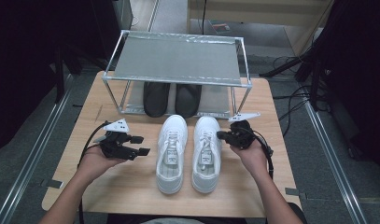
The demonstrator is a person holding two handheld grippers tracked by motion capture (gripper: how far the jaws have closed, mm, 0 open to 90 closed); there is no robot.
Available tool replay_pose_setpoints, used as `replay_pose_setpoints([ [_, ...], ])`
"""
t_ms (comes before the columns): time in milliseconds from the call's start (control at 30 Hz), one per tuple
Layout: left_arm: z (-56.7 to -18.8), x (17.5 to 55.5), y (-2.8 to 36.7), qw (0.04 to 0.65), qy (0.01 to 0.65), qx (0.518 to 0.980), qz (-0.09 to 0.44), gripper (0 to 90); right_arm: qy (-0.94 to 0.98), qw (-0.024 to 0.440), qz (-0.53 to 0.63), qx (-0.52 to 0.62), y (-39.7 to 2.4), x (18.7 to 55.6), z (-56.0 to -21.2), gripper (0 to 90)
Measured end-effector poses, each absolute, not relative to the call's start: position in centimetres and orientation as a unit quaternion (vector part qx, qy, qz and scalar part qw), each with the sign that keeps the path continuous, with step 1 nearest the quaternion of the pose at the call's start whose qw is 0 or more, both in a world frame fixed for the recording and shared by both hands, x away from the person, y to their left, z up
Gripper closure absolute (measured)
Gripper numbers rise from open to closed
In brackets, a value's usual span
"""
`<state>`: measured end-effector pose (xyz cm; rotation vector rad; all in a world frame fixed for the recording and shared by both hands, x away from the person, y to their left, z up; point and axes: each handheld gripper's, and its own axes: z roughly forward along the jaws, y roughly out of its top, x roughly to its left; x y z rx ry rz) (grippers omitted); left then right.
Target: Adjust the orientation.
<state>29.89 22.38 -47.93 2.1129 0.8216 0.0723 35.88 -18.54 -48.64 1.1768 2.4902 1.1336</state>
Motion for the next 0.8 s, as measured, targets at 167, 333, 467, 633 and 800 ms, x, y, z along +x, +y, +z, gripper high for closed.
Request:
replay_pose_setpoints([
  [167, -48.1, 29.9, 22.0, 0.426, 0.322, 0.845, 0.030, 40.3, 0.832, 0.078, 0.381, 0.394, -18.2, 36.0, -48.7, 90.0],
  [333, -48.5, 30.1, 21.5, 0.420, 0.326, 0.847, 0.022, 50.9, 0.833, 0.077, 0.385, 0.391, -17.6, 36.3, -48.7, 90.0],
  [467, -48.7, 30.1, 20.6, 0.427, 0.324, 0.844, 0.022, 78.3, 0.833, 0.078, 0.386, 0.388, -17.1, 36.4, -48.8, 90.0],
  [633, -50.2, 30.4, 18.4, 0.378, 0.312, 0.872, 0.013, 82.4, 0.833, 0.078, 0.387, 0.389, -17.0, 36.4, -48.8, 90.0],
  [800, -50.5, 30.1, 18.1, 0.387, 0.302, 0.871, -0.004, 86.9, 0.832, 0.076, 0.388, 0.389, -17.1, 36.5, -48.8, 90.0],
])
